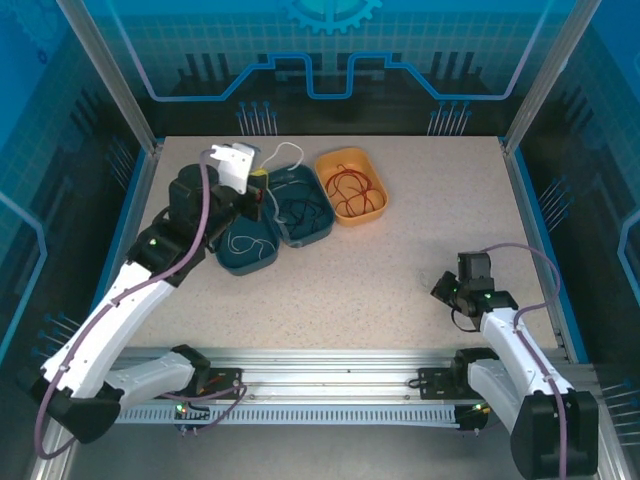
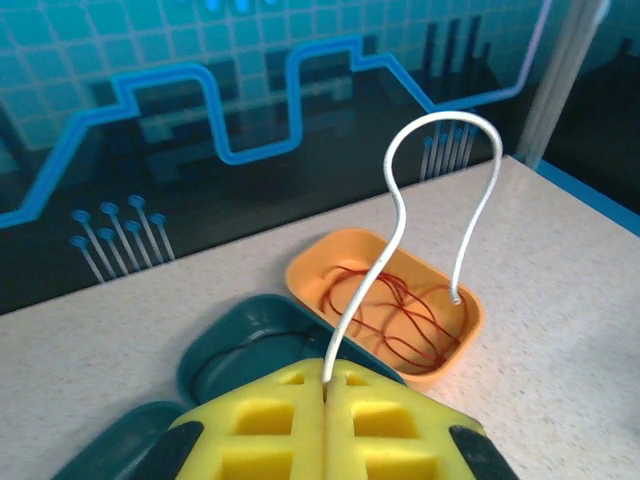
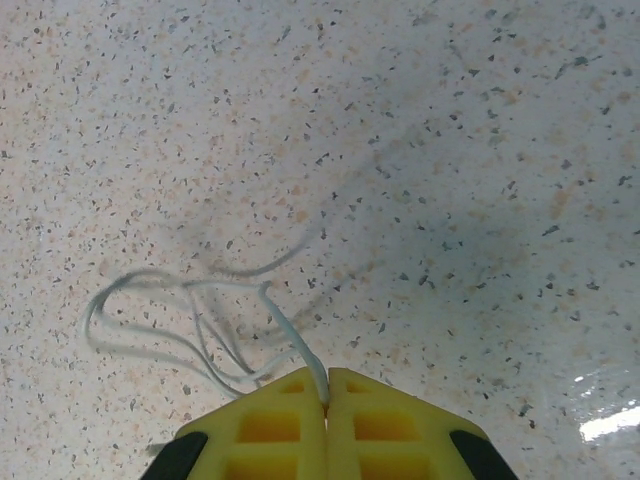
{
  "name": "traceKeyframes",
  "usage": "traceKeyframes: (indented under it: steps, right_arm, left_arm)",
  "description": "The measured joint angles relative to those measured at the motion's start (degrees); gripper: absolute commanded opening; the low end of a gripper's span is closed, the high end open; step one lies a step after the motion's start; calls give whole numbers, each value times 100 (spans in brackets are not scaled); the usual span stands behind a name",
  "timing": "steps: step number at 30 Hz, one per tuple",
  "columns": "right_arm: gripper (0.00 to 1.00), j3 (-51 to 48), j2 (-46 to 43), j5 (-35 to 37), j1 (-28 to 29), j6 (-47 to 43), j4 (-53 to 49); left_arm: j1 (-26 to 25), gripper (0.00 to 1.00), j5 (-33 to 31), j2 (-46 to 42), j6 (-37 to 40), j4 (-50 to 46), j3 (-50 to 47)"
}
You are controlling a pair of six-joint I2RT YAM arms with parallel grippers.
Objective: Untangle the cables
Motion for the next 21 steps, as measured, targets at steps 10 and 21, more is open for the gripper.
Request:
traceKeyframes:
  steps: [10,21]
  right_arm:
    - [3,26,-221,-177,-22,-103,-109]
    - [5,98,-461,-317,-22,-249,-278]
  left_arm:
    - [107,0,-507,-323,142,-96,483]
    - [623,0,-977,17,402,-258,1060]
